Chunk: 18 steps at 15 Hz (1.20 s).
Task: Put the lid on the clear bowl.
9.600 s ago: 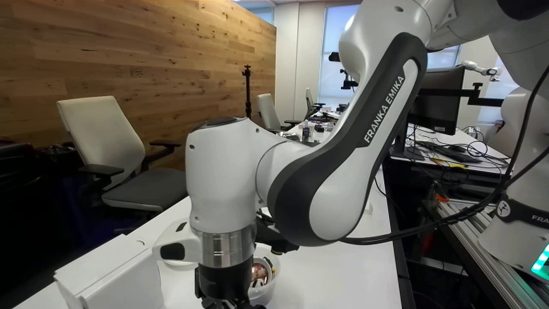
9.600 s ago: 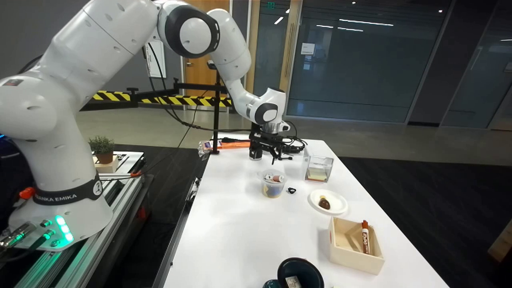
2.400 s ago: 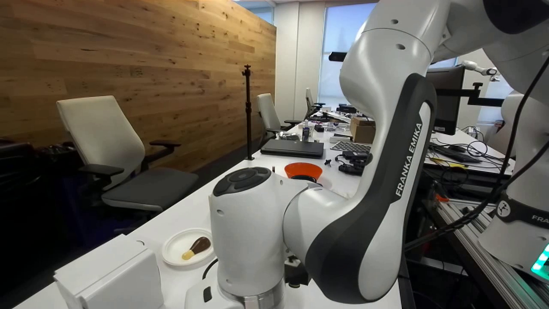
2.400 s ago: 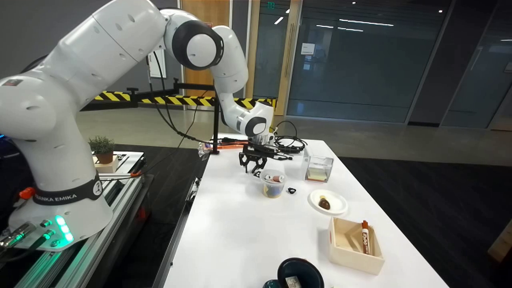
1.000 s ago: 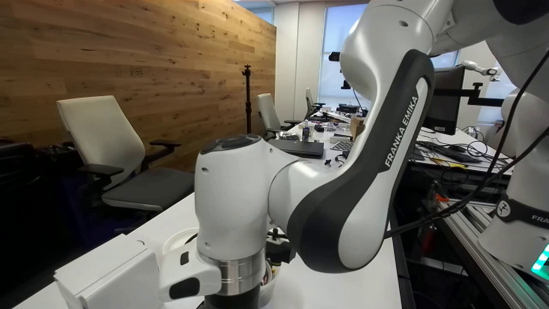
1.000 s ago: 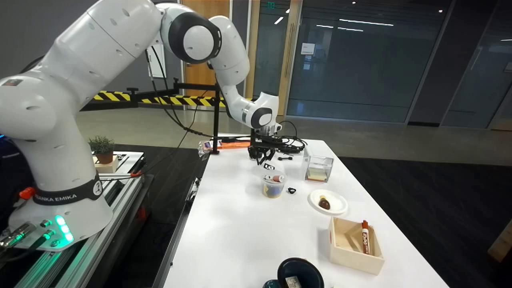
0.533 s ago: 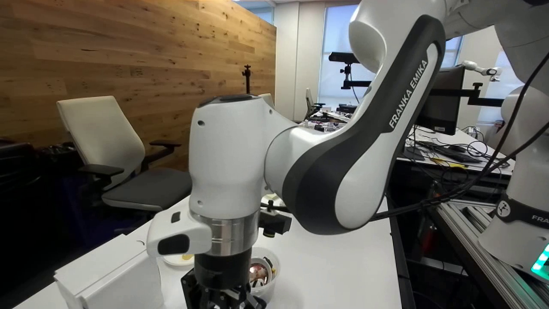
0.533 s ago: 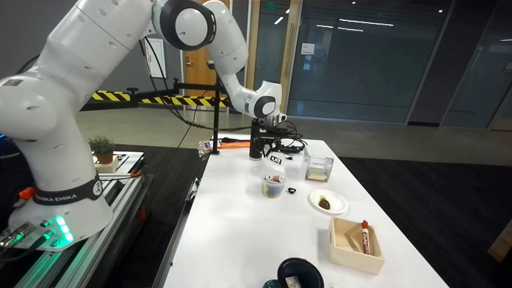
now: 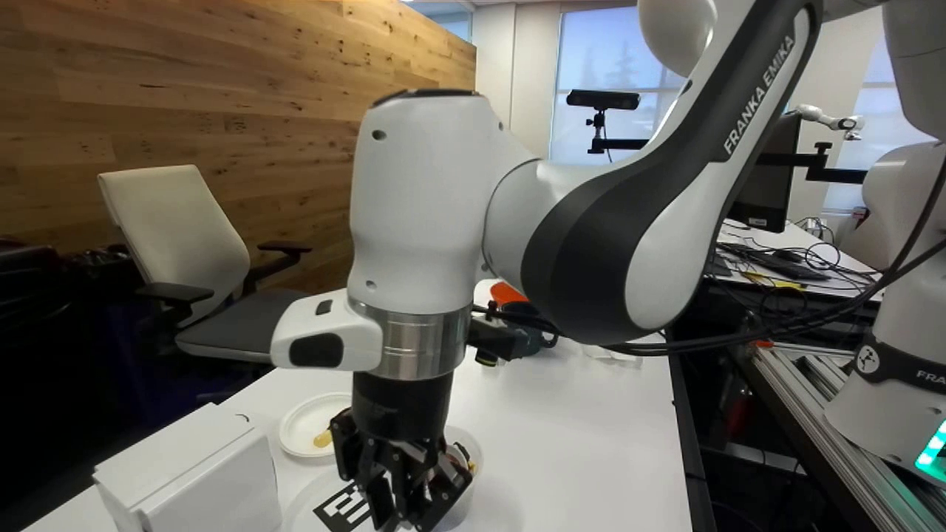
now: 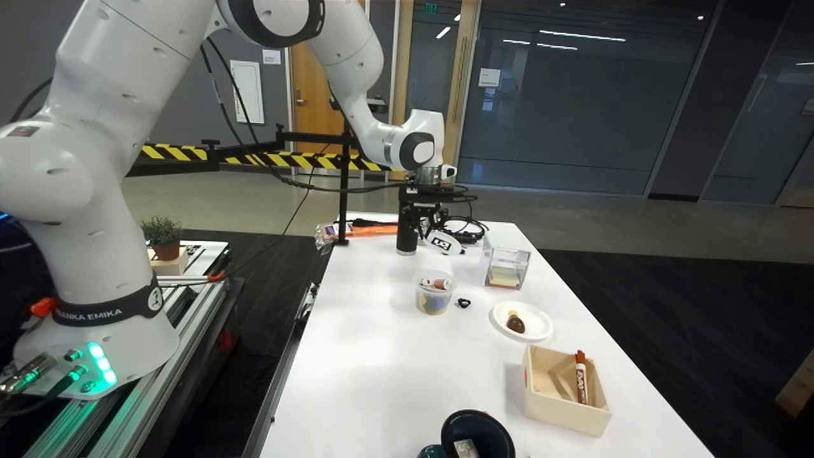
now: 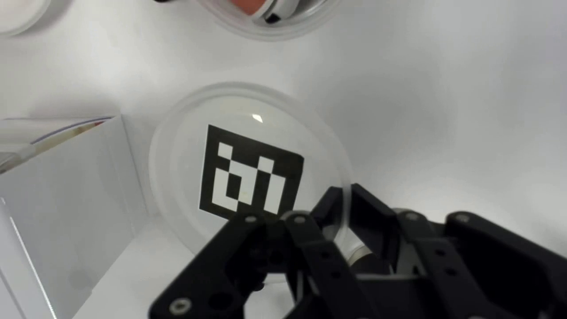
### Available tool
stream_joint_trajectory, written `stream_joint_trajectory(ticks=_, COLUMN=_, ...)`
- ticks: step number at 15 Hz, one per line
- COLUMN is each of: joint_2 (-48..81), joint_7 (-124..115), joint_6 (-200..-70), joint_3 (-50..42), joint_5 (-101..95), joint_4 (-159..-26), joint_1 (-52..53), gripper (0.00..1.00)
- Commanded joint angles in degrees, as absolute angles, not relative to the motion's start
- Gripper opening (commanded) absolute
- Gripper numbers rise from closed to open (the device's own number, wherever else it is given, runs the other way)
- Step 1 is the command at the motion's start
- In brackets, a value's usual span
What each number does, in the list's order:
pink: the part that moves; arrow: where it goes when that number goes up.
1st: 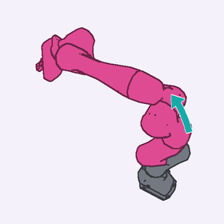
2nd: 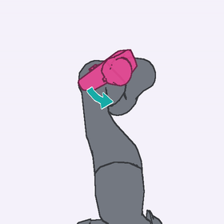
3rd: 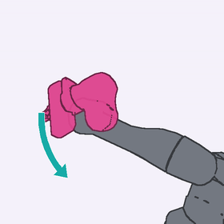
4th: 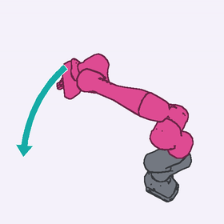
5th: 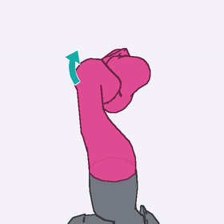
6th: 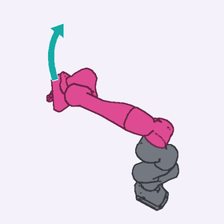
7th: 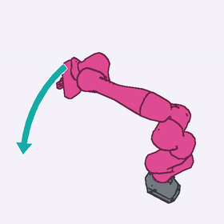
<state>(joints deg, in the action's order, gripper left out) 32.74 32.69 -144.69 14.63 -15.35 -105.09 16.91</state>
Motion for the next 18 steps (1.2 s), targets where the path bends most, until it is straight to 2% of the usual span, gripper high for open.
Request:
stream_joint_trajectory(ticks=1, joint_2=26.98, joint_7=25.79, joint_6=-145.64, joint_3=12.68, joint_5=-17.97, joint_4=-111.69, joint_1=17.49, gripper=0.03)
stream_joint_trajectory(ticks=18, joint_2=21.31, joint_7=6.43, joint_6=-152.97, joint_3=6.45, joint_5=-21.91, joint_4=-124.14, joint_1=19.55, gripper=0.03)
